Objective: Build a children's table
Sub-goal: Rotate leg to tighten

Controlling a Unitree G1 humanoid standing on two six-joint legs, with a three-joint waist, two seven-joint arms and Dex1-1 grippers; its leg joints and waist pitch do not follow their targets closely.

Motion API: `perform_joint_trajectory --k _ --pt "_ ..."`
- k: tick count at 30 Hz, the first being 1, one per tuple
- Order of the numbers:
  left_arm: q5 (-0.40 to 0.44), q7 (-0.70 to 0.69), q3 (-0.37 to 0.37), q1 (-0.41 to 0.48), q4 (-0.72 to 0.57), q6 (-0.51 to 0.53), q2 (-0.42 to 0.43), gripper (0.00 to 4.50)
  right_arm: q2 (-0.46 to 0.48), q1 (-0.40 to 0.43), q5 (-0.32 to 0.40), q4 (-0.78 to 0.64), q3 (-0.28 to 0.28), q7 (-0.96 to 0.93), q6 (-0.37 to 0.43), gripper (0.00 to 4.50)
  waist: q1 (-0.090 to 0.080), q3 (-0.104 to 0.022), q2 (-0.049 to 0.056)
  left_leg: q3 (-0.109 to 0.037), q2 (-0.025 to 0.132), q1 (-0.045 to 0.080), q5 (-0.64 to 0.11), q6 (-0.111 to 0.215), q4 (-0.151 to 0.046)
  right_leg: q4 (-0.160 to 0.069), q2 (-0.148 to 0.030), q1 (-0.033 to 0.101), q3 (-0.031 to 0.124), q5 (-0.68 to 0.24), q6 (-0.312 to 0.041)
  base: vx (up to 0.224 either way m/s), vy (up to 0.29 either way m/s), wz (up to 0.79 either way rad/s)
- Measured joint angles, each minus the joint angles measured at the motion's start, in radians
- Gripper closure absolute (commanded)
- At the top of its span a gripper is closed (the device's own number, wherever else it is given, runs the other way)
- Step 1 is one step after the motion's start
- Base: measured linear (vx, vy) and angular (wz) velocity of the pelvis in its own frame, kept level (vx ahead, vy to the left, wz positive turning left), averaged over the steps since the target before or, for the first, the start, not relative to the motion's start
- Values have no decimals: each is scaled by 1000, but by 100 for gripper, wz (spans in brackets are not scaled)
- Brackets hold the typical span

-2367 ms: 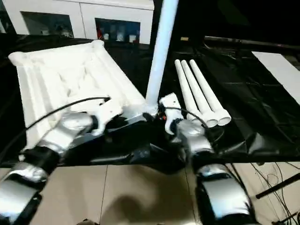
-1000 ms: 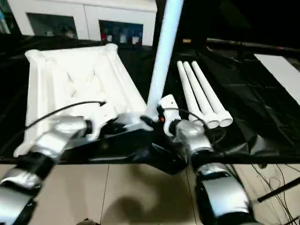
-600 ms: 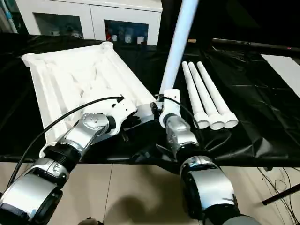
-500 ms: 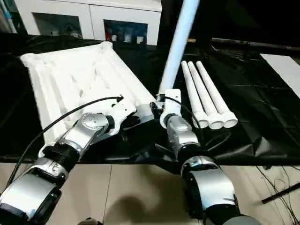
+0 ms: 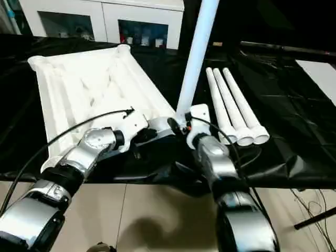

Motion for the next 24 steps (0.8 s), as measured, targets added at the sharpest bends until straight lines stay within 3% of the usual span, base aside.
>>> perform_joint_trajectory --k 7,12,17,21,24 --pt "-53 -40 58 1 -58 7 33 310 -19 111 8 -223 49 65 68 77 -10 2 2 -1 1 2 -2 -4 -2 0 1 0 0 0 0 0 0 0" --pt "-122 -183 94 35 -234 108 157 271 -46 181 20 -368 73 125 121 77 -10 2 3 0 0 2 -2 -4 -3 -1 2 0 1 0 0 0 0 0" --pt "-152 -405 53 182 -473 257 363 237 -100 215 21 -448 74 151 153 77 -8 2 3 0 0 3 -3 -6 -3 -2 2 0 1 0 0 0 0 0" --pt "-154 -470 57 220 -553 317 445 214 -127 226 21 -448 70 163 162 77 0 2 3 0 0 3 -3 -6 -3 -2 1 1 1 0 0 0 0 0" --pt "-184 -529 51 276 -677 385 528 175 -161 240 21 -483 76 202 173 77 -6 2 2 1 0 3 -3 -6 -3 -2 1 1 2 0 0 0 0 0"
